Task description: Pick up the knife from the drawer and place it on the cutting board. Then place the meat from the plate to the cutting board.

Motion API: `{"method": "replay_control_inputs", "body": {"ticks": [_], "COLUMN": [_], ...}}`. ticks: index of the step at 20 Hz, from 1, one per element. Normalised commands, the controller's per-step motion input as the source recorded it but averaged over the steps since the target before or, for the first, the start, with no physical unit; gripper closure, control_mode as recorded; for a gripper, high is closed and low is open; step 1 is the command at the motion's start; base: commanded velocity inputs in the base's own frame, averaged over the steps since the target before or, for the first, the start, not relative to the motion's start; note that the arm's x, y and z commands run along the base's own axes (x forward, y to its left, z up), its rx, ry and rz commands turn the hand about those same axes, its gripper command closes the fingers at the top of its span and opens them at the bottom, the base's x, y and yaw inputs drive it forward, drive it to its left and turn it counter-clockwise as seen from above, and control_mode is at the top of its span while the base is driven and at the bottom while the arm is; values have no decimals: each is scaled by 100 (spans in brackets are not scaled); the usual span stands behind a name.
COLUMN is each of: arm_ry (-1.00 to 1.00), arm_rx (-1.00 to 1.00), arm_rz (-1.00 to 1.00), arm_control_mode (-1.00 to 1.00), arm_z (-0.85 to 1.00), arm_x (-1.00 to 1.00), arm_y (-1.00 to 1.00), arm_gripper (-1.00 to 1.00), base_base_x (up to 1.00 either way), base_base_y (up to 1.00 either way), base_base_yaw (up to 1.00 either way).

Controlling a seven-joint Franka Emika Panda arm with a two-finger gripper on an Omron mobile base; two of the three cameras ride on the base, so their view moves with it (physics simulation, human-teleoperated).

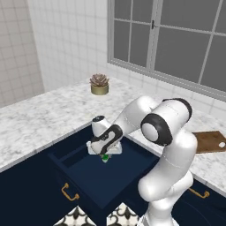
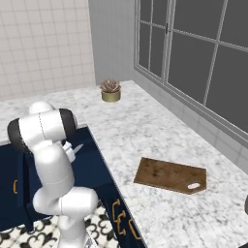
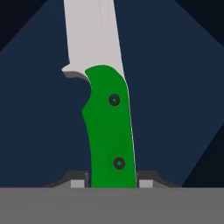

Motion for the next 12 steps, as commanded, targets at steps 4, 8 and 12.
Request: {"method": "replay_control_inputs", "body": {"ticks": [4, 8, 12], "arm_ry": [3, -23, -40], "arm_rx": [0, 0, 0], "arm_rz": [-12, -36, -34], "arm_control_mode": [-100, -100, -100], "arm_z": [56, 47, 94], "arm_x": [-46, -56, -71], "arm_y": [-5, -33, -18], "arm_gripper": [100, 100, 100], "base_base_x": [0, 0, 0], "base_base_y": [0, 0, 0], "base_base_yaw": [0, 0, 0]}}
